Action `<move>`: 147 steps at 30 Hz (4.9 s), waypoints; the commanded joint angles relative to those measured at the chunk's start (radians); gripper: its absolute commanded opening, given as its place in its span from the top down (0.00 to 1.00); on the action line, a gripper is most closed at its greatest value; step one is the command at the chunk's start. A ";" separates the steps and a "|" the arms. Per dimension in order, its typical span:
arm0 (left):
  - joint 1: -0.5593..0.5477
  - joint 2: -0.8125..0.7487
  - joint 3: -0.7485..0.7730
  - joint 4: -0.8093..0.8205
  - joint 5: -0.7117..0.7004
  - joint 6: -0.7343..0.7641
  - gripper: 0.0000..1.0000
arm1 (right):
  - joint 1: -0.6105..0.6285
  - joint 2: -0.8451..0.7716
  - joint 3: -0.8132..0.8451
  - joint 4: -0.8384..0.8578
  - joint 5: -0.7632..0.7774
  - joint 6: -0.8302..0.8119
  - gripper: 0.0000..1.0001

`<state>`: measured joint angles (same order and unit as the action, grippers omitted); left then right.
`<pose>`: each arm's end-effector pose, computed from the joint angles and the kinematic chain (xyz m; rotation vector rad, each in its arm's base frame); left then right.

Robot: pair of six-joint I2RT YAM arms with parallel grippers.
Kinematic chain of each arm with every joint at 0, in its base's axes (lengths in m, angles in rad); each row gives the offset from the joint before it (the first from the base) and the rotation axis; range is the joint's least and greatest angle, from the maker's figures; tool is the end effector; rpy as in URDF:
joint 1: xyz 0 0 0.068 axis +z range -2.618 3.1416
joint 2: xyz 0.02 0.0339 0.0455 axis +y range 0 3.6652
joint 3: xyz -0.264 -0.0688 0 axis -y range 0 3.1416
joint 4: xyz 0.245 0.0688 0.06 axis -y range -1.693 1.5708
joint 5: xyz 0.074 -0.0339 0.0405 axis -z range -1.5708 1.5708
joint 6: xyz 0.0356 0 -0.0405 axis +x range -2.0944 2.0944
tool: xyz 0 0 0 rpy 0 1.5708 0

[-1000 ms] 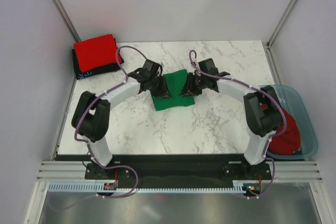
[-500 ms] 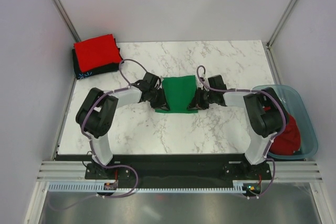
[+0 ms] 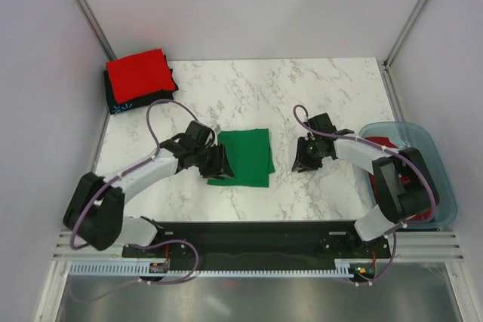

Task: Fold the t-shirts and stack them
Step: Fold the tshirt, then neatly place the folded tshirt to the corner

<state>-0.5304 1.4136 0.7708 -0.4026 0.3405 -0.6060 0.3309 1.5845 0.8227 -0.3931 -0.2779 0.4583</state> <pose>0.2223 -0.1442 0.1824 0.0233 2.7718 -0.8019 0.2673 0.1022 0.1528 0.0960 2.8045 0.5897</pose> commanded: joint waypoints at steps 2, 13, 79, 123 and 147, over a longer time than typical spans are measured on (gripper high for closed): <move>-0.003 -0.160 0.106 -0.105 -0.064 0.060 0.42 | -0.003 -0.084 0.033 -0.118 0.068 -0.043 0.64; 0.266 -0.072 0.079 0.142 -0.222 0.058 0.05 | -0.001 -0.247 -0.057 -0.147 -0.036 -0.037 0.55; 0.615 0.397 1.099 -0.044 0.080 0.273 0.98 | -0.001 -0.428 -0.073 -0.208 -0.158 -0.089 0.61; 0.768 0.608 1.496 -0.055 0.129 0.224 0.98 | -0.003 -0.371 -0.088 -0.199 -0.167 -0.086 0.62; 0.899 0.878 1.676 0.093 0.083 0.103 0.98 | -0.003 -0.282 -0.085 -0.211 -0.138 -0.079 0.63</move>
<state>0.3443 2.2646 2.3734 -0.4240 0.4397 -0.4511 0.3309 1.2919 0.7353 -0.6136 -0.4286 0.3882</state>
